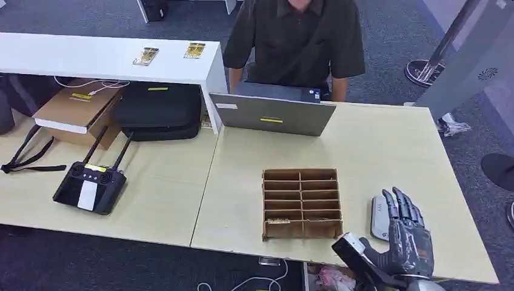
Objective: Pass the card to the sensor for recognition and then transmit it.
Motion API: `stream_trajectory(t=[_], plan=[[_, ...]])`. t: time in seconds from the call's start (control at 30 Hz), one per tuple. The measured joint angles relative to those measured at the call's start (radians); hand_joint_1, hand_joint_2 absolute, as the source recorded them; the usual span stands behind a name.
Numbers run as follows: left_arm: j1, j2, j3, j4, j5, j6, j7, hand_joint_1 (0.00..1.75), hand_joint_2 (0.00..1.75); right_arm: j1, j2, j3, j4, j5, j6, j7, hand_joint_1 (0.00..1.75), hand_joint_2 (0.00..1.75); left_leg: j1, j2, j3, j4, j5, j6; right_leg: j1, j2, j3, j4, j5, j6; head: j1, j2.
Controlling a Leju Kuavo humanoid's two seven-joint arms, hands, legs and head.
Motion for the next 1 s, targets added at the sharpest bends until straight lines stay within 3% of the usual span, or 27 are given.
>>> stream_trajectory(t=[0.4,1.0], plan=[[0.000,0.012,0.001,0.000,-0.012,-0.015,0.000,0.00,0.00,-0.001,-0.041,0.040,0.040,-0.029,-0.008,-0.005,0.00,1.75,0.000,0.000,0.000,0.000,0.000,0.000,0.000,0.000,0.000,0.000,0.000,0.000,0.000,0.000],[0.000,0.020,0.015,0.000,-0.013,-0.026,-0.009,0.00,0.00,-0.045,-0.042,0.111,0.134,-0.066,-0.015,-0.061,0.00,1.75,0.000,0.000,0.000,0.000,0.000,0.000,0.000,0.000,0.000,0.000,0.000,0.000,0.000,0.000]])
